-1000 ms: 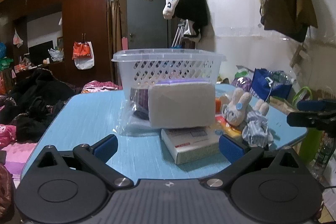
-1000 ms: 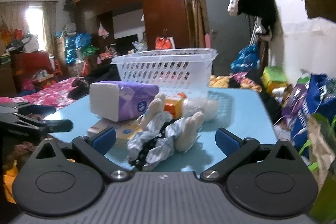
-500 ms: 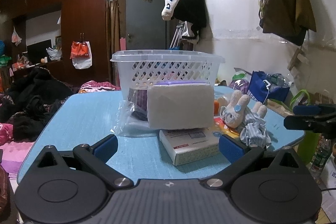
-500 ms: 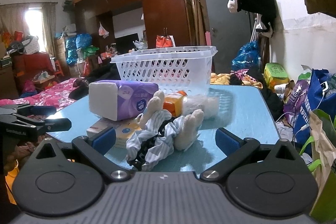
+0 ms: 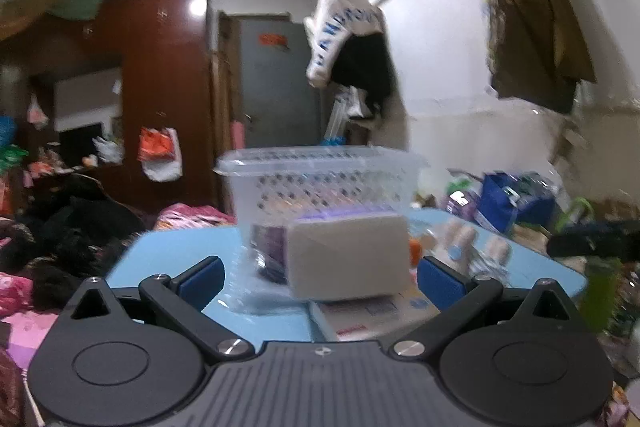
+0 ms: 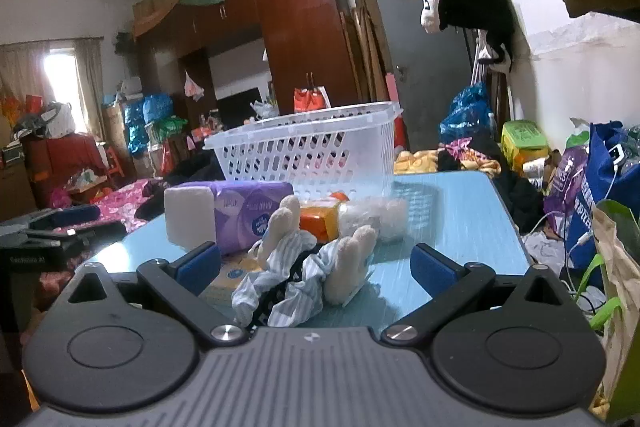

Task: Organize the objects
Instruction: 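Move both grippers together toward the white fuzzy gloves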

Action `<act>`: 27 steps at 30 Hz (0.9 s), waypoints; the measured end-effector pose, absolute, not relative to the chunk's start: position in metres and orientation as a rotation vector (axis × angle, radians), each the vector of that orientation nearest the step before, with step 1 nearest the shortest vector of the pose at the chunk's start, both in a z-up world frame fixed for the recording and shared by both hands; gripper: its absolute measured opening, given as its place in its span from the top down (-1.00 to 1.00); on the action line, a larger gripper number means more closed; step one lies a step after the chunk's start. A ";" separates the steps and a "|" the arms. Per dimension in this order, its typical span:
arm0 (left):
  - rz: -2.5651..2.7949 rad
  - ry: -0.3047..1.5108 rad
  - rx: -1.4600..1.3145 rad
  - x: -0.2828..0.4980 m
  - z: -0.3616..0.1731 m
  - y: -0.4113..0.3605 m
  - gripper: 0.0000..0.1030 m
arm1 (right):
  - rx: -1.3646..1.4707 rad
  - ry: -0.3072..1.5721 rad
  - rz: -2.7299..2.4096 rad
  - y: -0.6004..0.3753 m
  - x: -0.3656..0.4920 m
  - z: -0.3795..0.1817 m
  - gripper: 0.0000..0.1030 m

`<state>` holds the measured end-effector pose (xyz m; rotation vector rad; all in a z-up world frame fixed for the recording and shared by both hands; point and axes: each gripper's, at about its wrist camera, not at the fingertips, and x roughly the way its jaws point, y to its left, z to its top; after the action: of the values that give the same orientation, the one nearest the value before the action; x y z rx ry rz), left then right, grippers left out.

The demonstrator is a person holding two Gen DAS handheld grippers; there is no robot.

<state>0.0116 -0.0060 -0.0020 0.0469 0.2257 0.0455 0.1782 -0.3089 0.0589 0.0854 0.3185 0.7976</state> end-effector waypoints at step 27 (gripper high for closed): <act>-0.107 0.272 0.186 0.088 -0.003 -0.092 -0.25 | 0.076 0.299 0.777 -0.305 0.205 0.029 -0.34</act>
<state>0.0876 -0.0918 -0.0029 0.1862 0.2715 -0.1067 0.2054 -0.3046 0.0289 0.0759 0.2986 0.7772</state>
